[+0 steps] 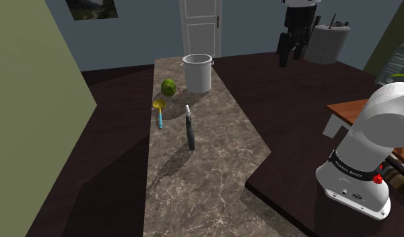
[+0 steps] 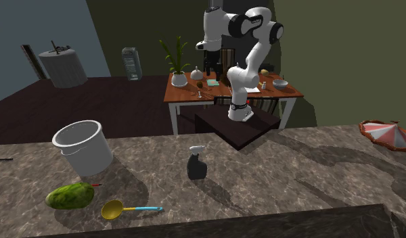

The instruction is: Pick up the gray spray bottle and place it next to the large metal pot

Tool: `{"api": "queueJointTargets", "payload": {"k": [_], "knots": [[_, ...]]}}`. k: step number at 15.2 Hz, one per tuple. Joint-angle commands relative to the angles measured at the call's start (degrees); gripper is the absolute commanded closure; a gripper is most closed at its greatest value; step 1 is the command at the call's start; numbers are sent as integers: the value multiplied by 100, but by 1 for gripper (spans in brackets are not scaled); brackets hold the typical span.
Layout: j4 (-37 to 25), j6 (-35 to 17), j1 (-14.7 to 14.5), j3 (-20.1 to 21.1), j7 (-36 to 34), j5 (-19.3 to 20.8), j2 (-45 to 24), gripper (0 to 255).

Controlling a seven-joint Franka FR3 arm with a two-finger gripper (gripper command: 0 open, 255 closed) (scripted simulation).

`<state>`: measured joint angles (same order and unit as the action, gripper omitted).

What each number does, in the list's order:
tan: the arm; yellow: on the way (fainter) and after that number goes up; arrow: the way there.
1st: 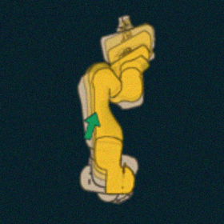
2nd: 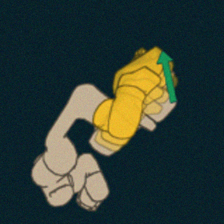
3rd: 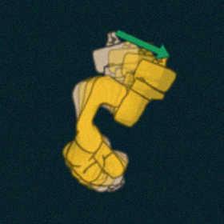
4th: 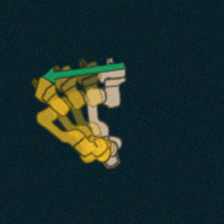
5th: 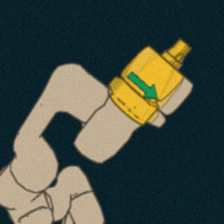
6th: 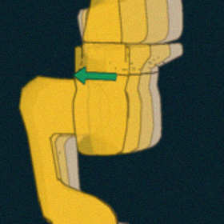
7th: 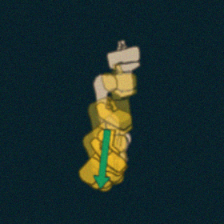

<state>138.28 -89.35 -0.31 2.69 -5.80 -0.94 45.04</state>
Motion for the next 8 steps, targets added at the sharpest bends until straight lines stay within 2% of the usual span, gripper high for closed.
{"api": "queueJointTargets", "payload": {"k": [1,8], "knots": [[0,0,0,0,0,0,0,0],[989,-1643,-117,910,-1189,-430,-20,0]]}}
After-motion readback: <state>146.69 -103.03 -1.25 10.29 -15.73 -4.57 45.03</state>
